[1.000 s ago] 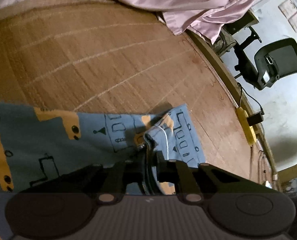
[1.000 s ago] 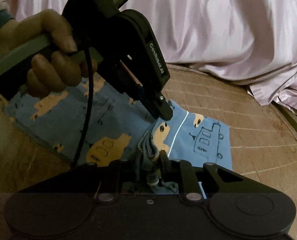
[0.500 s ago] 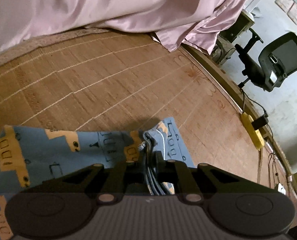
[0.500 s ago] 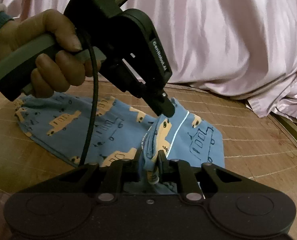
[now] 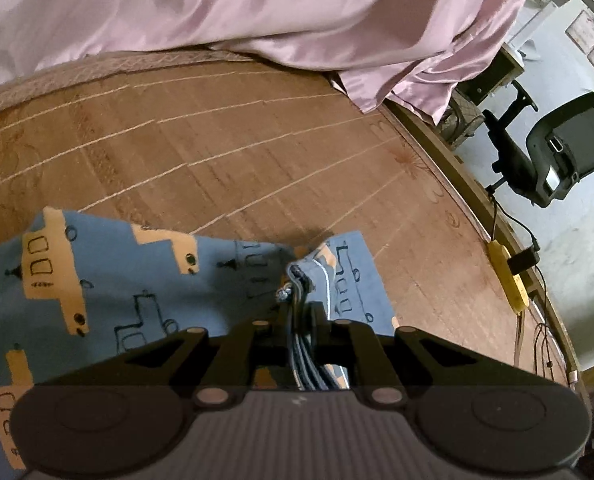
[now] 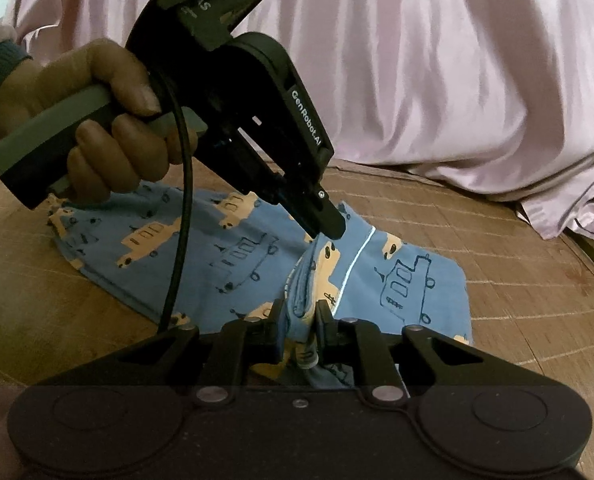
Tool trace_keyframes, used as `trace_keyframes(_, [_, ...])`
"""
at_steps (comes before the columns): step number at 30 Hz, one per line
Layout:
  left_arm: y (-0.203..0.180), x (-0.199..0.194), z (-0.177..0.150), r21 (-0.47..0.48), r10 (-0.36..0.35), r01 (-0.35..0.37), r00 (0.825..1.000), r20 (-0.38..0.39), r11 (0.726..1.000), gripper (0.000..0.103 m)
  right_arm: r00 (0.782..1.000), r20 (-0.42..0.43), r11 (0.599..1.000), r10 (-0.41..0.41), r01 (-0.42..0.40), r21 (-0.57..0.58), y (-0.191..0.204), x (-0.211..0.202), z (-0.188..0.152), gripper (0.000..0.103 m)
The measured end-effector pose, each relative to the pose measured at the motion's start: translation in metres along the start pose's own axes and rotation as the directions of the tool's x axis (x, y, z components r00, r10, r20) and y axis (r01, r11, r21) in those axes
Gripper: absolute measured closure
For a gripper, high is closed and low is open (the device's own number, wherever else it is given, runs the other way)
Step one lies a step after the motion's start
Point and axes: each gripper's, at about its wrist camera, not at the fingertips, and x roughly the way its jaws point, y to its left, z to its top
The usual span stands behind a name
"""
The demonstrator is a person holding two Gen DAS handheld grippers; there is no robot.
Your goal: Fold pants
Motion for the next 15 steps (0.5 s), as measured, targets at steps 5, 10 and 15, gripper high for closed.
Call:
trace_keyframes(5, [0.009, -0.009, -0.003, 0.012, -0.010, 0.010, 1.000, 0.012, 1.000, 0.094, 1.000, 0.012, 0.999, 0.015, -0.014, -0.041, 0.014, 0.001, 0.011, 0.087])
trace_keyframes(10, [0.025, -0.028, -0.003, 0.014, -0.009, 0.009, 0.999, 0.035, 1.000, 0.094, 0.998, 0.026, 0.995, 0.065, -0.063, -0.074, 0.034, 0.005, 0.026, 0.088])
trace_keyframes(15, [0.048, -0.046, -0.006, -0.014, 0.002, -0.002, 0.999, 0.045, 1.000, 0.094, 0.992, 0.017, 0.989, 0.128, -0.126, -0.078, 0.053, 0.015, 0.038, 0.088])
